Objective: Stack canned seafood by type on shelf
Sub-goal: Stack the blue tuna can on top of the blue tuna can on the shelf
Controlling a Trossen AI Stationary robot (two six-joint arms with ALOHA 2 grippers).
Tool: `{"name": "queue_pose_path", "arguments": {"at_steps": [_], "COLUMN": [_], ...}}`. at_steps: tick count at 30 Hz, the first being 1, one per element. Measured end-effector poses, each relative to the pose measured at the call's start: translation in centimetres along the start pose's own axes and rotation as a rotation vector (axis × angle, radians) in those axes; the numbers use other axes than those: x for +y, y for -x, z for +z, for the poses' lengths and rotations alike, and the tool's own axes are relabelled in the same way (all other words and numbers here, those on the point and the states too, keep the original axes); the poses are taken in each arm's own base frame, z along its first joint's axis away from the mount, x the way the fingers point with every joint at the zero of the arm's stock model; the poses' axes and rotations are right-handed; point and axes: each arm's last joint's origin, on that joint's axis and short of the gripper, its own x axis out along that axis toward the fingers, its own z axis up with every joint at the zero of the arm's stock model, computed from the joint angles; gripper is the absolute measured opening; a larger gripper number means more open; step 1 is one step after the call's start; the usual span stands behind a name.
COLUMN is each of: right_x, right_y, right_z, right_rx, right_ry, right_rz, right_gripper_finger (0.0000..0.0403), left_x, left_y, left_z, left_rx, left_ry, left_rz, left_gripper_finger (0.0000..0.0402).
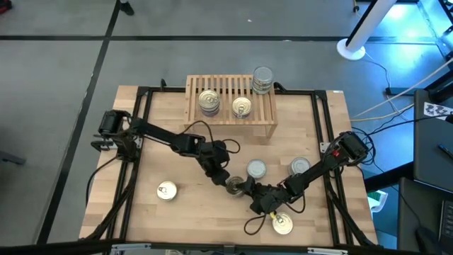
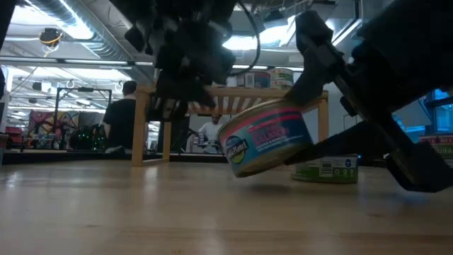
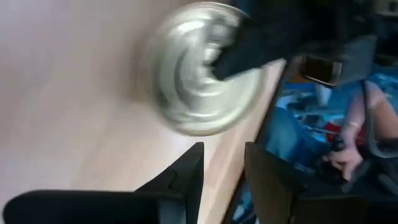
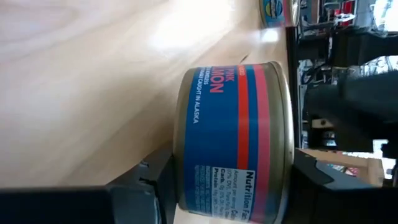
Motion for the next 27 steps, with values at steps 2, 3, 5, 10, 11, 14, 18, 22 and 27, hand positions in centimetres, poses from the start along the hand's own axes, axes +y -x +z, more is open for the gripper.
{"name": "queue_pose_path", "arguments": {"at_steps": [2,3,5,10,11,14,18,22,27], "right_x": [0.0,0.0,0.0,-0.3,-0.4,-1.3,-3.1,-5.3,-8.2], "right_y": [0.0,0.0,0.0,0.0,0.1,0.7,1.7,2.9,3.5], "right_z": [0.0,0.0,0.1,0.1,0.1,0.2,0.3,0.2,-1.1], "right_rx": [0.004,0.003,0.001,0.011,0.012,0.014,0.034,0.048,0.064], "right_ry": [0.001,0.001,-0.003,-0.008,-0.007,-0.007,-0.043,-0.059,-0.123], "right_rz": [-0.003,-0.005,-0.008,-0.026,-0.029,-0.063,-0.143,-0.223,-0.294], "right_gripper_finger": [0.0190,0.0189,0.0189,0.0191,0.0191,0.0191,0.0192,0.0192,0.0192], "left_x": [-0.6,-1.0,-1.8,-3.6,-4.0,-4.9,-6.0,-6.5,-7.2], "left_y": [0.9,1.3,2.2,5.1,5.8,7.6,10.1,11.4,12.6], "left_z": [-0.1,-0.1,-0.3,-0.8,-1.0,-1.4,-1.7,-2.1,-2.7], "left_rx": [-0.019,-0.028,-0.043,-0.109,-0.134,-0.226,-0.361,-0.415,-0.449], "left_ry": [-0.015,-0.027,-0.050,-0.132,-0.152,-0.201,-0.262,-0.294,-0.407], "left_rz": [-0.016,-0.031,-0.057,-0.118,-0.126,-0.127,-0.133,-0.147,-0.161], "left_gripper_finger": [0.0103,0.0101,0.0096,0.0085,0.0082,0.0073,0.0064,0.0061,0.0060]}}
